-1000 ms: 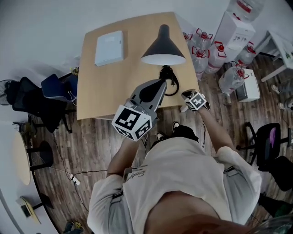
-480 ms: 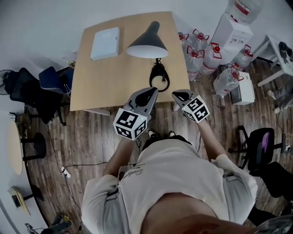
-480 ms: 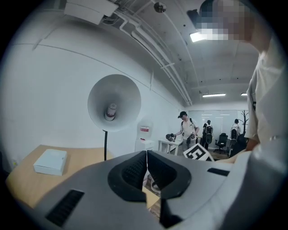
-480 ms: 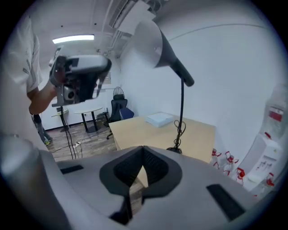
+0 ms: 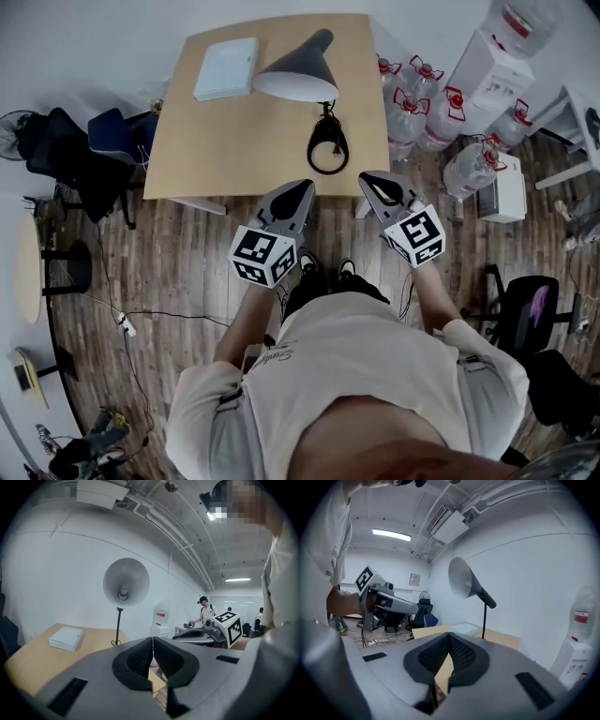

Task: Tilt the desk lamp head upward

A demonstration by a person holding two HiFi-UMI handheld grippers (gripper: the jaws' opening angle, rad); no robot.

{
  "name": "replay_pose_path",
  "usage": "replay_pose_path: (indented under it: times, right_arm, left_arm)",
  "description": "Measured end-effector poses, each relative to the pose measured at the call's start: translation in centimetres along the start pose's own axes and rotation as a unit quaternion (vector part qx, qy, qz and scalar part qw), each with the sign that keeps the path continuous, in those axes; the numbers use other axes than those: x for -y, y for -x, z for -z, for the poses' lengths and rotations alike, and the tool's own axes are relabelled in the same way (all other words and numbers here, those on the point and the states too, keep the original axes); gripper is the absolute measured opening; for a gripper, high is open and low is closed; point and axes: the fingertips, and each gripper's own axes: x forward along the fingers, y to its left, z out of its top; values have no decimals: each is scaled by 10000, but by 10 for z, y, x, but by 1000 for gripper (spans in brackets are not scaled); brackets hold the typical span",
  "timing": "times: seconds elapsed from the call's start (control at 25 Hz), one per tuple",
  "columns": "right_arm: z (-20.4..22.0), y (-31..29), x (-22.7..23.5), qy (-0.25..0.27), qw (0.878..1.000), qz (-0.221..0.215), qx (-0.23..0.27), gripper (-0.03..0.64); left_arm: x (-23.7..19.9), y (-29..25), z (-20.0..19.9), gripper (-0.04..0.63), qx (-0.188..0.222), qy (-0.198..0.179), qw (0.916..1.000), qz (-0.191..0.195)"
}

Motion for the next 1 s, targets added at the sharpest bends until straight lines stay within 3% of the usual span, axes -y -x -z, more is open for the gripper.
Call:
replay_pose_path:
  times: [0.24,0.48,0.76,1.0]
  right_arm:
    - [-41,9,-10,276,9975,151,625,-5]
    - [-68,16,-19,411,9921,465,1094,-5]
    - [-88,14,-27,509,9871,697,1345,-5]
    - [-77,12,-26,375,9883,797,1247,-5]
  left_arm:
    - [-2,13,-11,17,128,-197,9997,-81]
    - [3,22,-13,17,219,-278,9993,141]
    - [-3,23,-17,17,346,-211,9987,304]
    - [-6,22,-21,17,409,-207,9981,402]
